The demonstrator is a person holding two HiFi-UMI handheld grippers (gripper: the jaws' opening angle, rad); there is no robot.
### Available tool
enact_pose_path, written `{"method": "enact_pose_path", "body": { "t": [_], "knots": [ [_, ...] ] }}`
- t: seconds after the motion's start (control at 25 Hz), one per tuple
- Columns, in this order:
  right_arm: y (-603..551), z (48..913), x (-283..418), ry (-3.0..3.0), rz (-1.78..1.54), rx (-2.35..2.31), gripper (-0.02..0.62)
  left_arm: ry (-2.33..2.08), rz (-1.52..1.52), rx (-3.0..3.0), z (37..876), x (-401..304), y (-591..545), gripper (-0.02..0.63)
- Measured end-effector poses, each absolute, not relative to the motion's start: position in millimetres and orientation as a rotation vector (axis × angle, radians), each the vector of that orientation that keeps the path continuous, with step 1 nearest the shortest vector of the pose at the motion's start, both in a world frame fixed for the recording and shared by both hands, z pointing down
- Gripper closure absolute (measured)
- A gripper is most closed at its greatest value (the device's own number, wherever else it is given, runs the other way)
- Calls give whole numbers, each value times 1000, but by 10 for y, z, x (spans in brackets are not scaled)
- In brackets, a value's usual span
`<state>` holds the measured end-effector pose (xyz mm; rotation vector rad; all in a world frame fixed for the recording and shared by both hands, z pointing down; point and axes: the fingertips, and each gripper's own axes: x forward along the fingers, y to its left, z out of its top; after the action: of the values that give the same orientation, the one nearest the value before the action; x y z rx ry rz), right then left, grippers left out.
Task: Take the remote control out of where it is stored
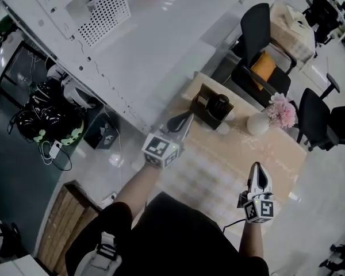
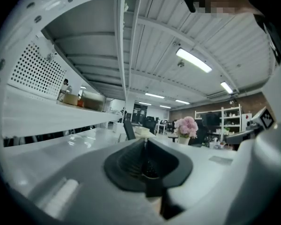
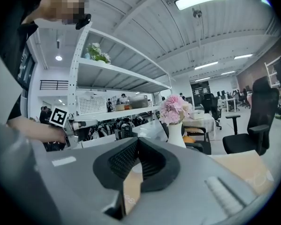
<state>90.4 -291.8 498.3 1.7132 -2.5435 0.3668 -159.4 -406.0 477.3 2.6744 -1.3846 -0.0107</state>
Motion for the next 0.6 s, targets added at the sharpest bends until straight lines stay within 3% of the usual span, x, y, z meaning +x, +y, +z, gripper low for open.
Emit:
{"method": "enact_pose_path", "body": {
  "t": [0.2,0.4,0.6],
  "knots": [
    [-2936,5113,997,-2489,397,1746,591,-1401,1,2663,4955,-1519,-4335,530],
    [-2887,5194,1074,-2418,436,1782,591,-1425,21,2656,5212,-1418,-4617,405],
    [-2840,5250,1192,-2358,451,1821,591,-1458,38,2615,5452,-1355,-4868,353]
  ]
}}
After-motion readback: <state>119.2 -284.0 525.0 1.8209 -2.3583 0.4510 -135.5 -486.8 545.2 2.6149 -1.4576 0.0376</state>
